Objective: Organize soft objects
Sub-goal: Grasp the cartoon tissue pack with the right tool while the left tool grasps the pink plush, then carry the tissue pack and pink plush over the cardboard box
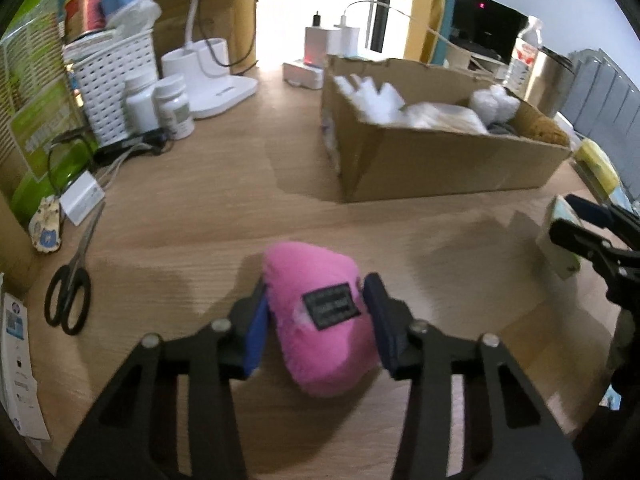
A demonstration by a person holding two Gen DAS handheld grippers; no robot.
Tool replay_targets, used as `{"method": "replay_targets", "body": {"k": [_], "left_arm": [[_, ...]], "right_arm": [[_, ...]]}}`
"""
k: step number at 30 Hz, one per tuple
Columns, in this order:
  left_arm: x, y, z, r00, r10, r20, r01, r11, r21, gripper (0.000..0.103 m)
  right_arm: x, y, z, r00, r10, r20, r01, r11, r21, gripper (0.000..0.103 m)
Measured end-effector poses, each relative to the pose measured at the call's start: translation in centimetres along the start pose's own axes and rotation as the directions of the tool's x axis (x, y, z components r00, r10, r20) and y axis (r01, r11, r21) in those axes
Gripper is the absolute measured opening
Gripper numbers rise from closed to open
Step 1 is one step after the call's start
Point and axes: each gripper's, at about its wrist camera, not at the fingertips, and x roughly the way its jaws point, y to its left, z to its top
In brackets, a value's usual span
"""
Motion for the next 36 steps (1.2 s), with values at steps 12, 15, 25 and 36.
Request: {"method": "replay_targets", "body": {"k": [12,15,25,36], "left_arm": [[-2.4,-4.6,0.6,0.995,-0.073,0.061,0.069,0.996,0.064,0.042],[-2.7,-5.4,0.9,0.994,-0.082,0.066,0.077,0.994,0.076,0.042],[-4.6,-7.7,2.5,0.986,-0.112,0.125,0.098,0.989,0.114,0.042],[-5.5,-9.5,4.4,0.971,-0.155,0.182,0.128,0.98,0.15,0.042]], "right_arm": [[-1.9,-1.5,0.1,0.998,0.019,0.063,-0.02,1.0,0.011,0.069],[-2.6,-2.0,0.3,0.996,0.021,0.087,-0.022,1.0,0.016,0.069],[-4.2,-3.5,0.5,0.989,0.031,0.143,-0.036,0.999,0.036,0.069],[-4.9,-3.9,1.7,0.983,0.044,0.181,-0.05,0.998,0.029,0.069]]}}
